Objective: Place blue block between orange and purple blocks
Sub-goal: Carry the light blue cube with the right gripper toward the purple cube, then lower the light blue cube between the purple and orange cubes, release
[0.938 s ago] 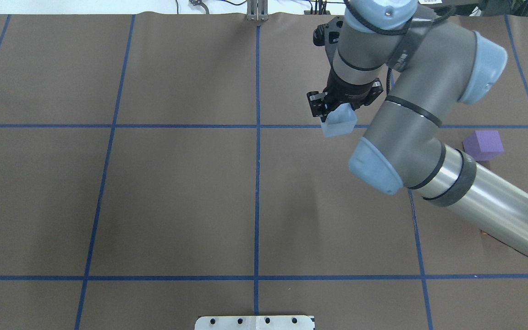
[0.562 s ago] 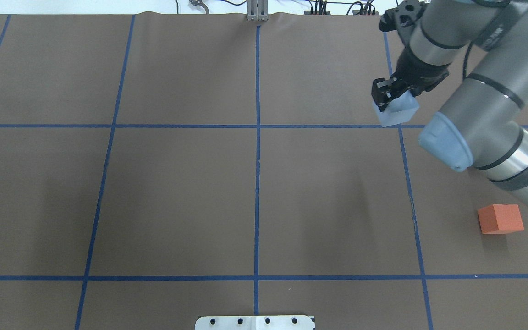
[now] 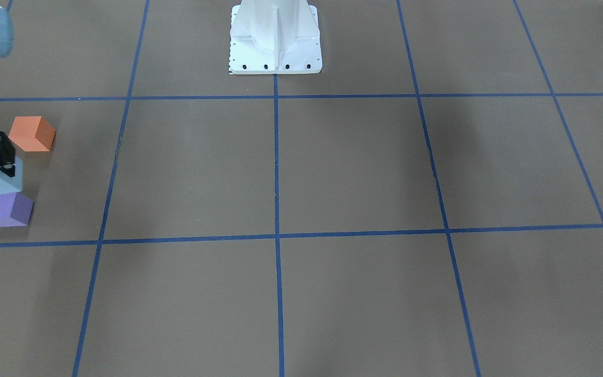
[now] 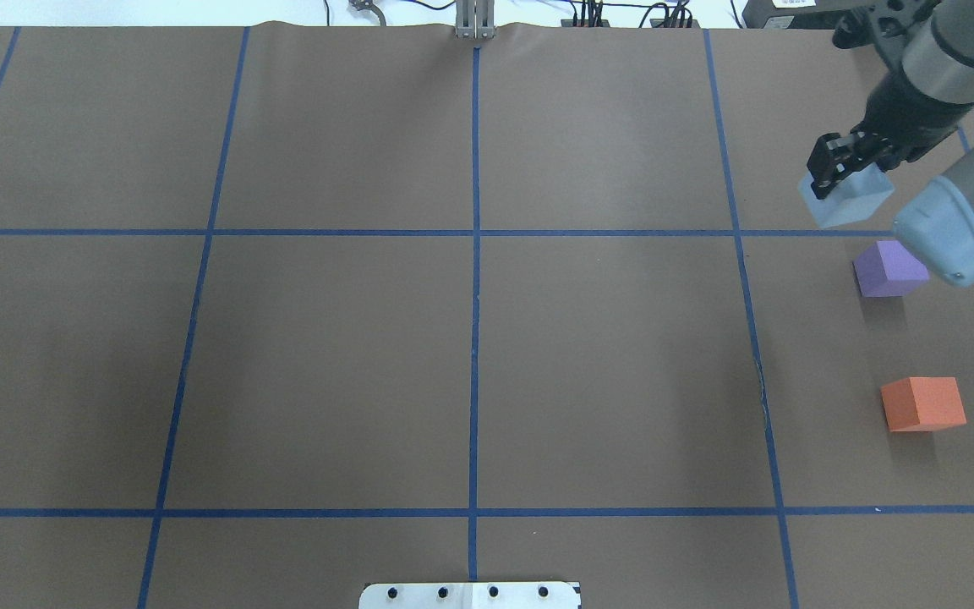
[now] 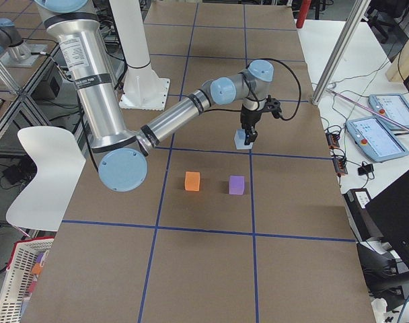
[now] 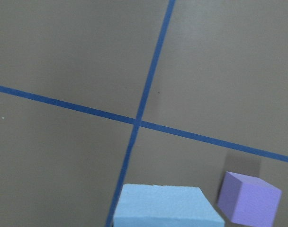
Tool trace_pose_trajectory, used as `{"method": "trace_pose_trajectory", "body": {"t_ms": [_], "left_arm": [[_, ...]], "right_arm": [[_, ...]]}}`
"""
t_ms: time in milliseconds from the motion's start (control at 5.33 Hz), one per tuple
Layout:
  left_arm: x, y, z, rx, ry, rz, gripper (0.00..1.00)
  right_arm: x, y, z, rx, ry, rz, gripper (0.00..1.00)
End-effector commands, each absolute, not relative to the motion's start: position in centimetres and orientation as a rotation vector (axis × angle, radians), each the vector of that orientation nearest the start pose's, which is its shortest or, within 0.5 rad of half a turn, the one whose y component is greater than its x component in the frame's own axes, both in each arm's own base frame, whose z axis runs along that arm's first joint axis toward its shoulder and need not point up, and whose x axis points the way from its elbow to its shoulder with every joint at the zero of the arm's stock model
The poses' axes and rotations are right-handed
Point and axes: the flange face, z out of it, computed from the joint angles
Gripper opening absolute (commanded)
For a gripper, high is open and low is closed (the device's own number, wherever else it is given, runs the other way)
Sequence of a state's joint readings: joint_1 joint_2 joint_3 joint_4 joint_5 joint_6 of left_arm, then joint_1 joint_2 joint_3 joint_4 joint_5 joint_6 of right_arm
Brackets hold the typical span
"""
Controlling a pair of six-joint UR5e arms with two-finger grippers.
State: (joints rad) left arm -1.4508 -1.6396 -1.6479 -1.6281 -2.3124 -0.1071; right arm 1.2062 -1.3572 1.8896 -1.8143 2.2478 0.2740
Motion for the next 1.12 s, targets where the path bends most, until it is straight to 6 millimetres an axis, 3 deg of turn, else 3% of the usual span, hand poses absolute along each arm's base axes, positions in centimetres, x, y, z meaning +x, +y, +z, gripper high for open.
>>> {"method": "trace_pose_trajectory", "body": {"t_ms": [0,188,562,938], "left_arm": [[-0.3,-53.1,58.3,0.105,0.757,0.08,1.0],[-0.3,-53.1,58.3,0.104,0.757,0.08,1.0],[-0.2,-53.4,58.3,0.106,0.757,0.081,1.0],[-0.1,-53.6,58.0,0.108,0.756,0.083,1.0]], "right_arm": [[-9.7,-49.2,49.7,0.093,-0.777,-0.033,0.0],[-10.1,-48.4,50.7,0.049,-0.786,0.036,0.0],[-15.2,-46.9,52.6,-0.021,-0.766,-0.051,0.0],[-17.7,-46.2,53.3,-0.035,-0.737,-0.098,0.0]]}}
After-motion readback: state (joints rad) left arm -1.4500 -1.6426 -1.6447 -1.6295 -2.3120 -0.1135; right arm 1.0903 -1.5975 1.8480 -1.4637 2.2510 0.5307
